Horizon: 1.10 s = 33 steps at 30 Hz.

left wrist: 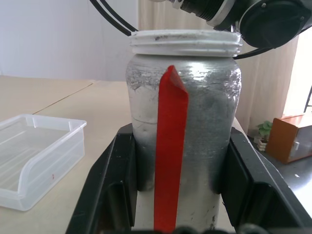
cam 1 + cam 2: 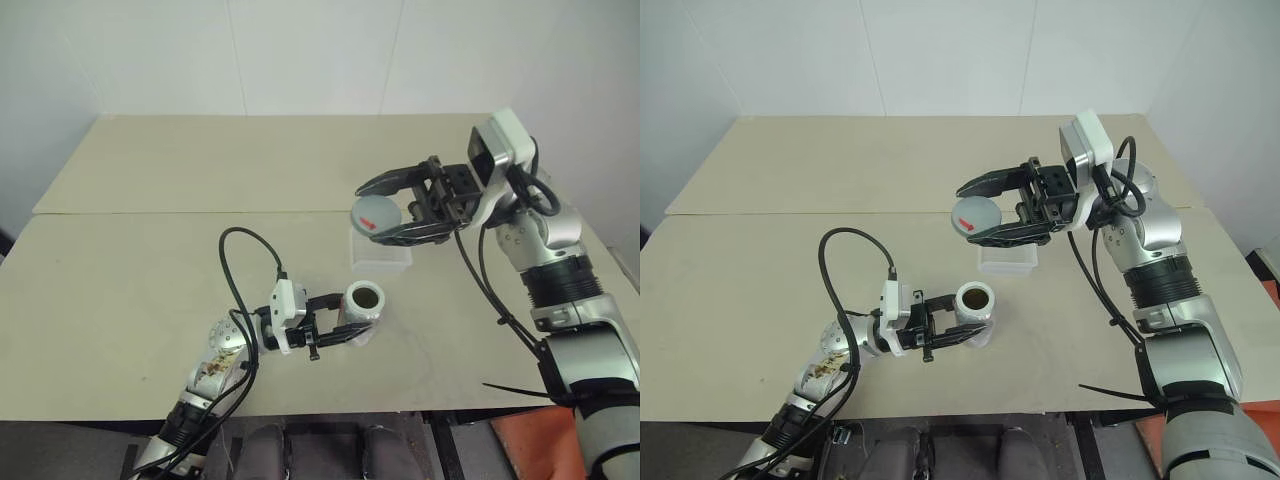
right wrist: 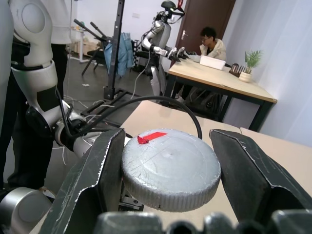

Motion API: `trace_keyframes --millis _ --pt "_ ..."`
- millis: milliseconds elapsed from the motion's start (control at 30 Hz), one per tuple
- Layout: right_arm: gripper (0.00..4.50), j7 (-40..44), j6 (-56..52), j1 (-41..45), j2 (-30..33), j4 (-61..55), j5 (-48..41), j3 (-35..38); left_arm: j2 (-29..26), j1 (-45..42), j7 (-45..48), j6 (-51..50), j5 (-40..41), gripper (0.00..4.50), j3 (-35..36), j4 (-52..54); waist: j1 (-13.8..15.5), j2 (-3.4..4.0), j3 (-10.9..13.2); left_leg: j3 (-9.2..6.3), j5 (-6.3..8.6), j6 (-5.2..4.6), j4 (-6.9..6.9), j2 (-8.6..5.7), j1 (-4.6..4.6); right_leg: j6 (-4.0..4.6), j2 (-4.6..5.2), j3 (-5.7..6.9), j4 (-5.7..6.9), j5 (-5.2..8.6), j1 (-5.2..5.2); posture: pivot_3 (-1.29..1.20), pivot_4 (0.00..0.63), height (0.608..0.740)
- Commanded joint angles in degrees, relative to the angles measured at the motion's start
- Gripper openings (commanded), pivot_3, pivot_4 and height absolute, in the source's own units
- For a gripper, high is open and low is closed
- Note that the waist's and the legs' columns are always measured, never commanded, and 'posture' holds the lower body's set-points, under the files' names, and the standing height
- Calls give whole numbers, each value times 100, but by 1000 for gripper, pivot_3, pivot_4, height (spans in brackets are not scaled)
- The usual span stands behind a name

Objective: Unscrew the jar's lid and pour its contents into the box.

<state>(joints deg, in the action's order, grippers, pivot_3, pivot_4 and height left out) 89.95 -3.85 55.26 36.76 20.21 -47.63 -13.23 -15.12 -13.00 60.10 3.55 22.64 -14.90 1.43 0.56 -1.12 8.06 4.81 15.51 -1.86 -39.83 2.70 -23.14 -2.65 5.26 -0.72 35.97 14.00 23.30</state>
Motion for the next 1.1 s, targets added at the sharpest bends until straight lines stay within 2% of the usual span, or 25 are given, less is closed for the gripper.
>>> trace_keyframes --millis 33,133,300,467,600,833,967,1100 --pt "2747 -11 231 -335 174 -134 430 594 68 53 -175 155 -30 1890 107 254 17 0 0 0 0 0 0 0 -1 0 0 0 0 0 0 0 150 740" --pt "2747 -905 313 -1184 426 -598 903 1120 80 140 -368 160 -47 1890 210 375 92 -1 0 -4 0 -1 -2 -1 -5 0 8 7 -6 0 -5 0 150 740" --pt "2747 -2698 218 -3194 494 -2070 1222 2451 43 220 -704 65 -21 1890 490 551 93 1 0 0 3 -5 -1 -4 -12 -1 13 5 -8 0 3 0 150 740" --pt "2747 -4807 -642 -4787 31 -3456 1394 3276 26 -50 -1021 127 -130 1890 798 273 14 2 0 2 0 0 0 -6 6 -1 6 -6 3 0 -8 0 150 740" --pt "2747 -5788 -847 -5642 -469 -3956 2145 2950 32 -543 -1394 394 -520 1890 995 -341 -15 2 -3 0 -1 3 2 -5 23 1 -5 -8 4 -1 -19 0 150 740" --pt "2747 -6948 -1278 -5762 -1208 -3708 2938 2500 -43 -854 -1436 484 -610 1890 1098 -654 -42 2 -3 1 -1 3 6 -11 11 -1 -6 -12 -1 0 -7 0 150 740" --pt "2747 -7109 -1227 -5946 -1101 -3509 3686 2139 -105 -767 -1497 496 -737 1890 1077 -648 -26 2 -3 2 -1 2 4 -13 10 -1 -4 -12 -2 0 -9 0 150 740" --pt "2747 -7023 -1369 -6066 -1088 -3479 3667 2177 -135 -663 -1326 342 -492 1890 1091 -459 -15 2 -3 1 -1 2 5 -13 8 -2 -4 -11 -4 0 -7 0 150 740"
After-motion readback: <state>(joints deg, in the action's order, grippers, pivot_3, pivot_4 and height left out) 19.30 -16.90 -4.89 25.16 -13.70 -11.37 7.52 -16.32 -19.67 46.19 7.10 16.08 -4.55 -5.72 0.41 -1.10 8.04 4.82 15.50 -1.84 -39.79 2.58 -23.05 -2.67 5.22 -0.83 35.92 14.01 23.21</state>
